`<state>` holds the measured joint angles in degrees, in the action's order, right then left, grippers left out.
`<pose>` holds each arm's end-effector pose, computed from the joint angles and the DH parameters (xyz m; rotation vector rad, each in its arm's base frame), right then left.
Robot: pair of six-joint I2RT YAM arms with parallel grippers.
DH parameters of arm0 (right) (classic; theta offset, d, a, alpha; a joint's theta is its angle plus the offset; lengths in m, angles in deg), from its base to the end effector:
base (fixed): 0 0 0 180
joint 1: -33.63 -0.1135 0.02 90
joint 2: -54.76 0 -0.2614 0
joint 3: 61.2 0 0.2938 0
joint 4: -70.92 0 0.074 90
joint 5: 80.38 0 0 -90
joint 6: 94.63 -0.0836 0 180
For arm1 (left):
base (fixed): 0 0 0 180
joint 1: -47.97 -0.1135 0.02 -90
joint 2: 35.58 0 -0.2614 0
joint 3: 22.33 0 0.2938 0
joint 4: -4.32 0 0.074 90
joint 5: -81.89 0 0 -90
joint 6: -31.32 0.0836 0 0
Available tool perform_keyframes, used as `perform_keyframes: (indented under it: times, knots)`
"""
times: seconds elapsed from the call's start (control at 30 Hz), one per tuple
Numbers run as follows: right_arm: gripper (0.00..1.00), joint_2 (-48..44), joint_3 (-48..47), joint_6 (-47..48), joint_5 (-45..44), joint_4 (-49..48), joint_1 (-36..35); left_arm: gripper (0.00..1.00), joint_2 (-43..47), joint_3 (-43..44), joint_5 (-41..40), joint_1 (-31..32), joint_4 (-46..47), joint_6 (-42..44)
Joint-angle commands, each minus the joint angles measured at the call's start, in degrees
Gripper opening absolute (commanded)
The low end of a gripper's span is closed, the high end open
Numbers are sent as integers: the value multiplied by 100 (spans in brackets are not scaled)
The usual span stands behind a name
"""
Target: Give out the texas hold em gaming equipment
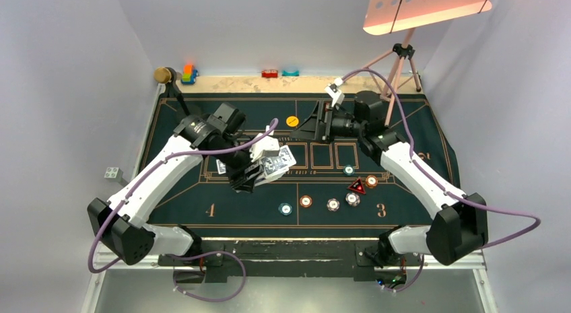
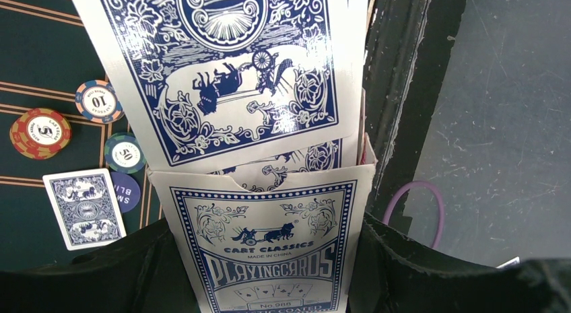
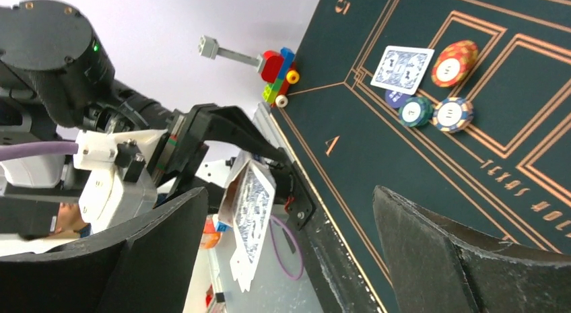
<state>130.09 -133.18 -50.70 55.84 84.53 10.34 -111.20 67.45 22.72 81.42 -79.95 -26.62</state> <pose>0.3189 0.2030 0.3108 -0.2236 2.0764 1.5378 0.2180 -0.1954 0.3015 1.5752 2.2065 -0.7523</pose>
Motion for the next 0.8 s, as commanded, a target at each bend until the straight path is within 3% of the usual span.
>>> perform_keyframes:
  times: [0.0,0.23,0.33,0.47,0.77]
  knots:
    - [98,-19,35,43,31,-69,-458,0,-81,70,114,10,252,-100]
    - [98,47,146,-10,-206,-158,-791,0,-119,73,32,5,210,-111]
    - [92,63,265,-16,-274,-162,-808,0,-119,75,-1,5,179,-96]
    - [78,53,359,5,-365,-68,-807,0,-127,78,-13,3,176,-93]
    - [30,-98,333,62,-475,209,-802,0,-137,41,-31,8,180,-85]
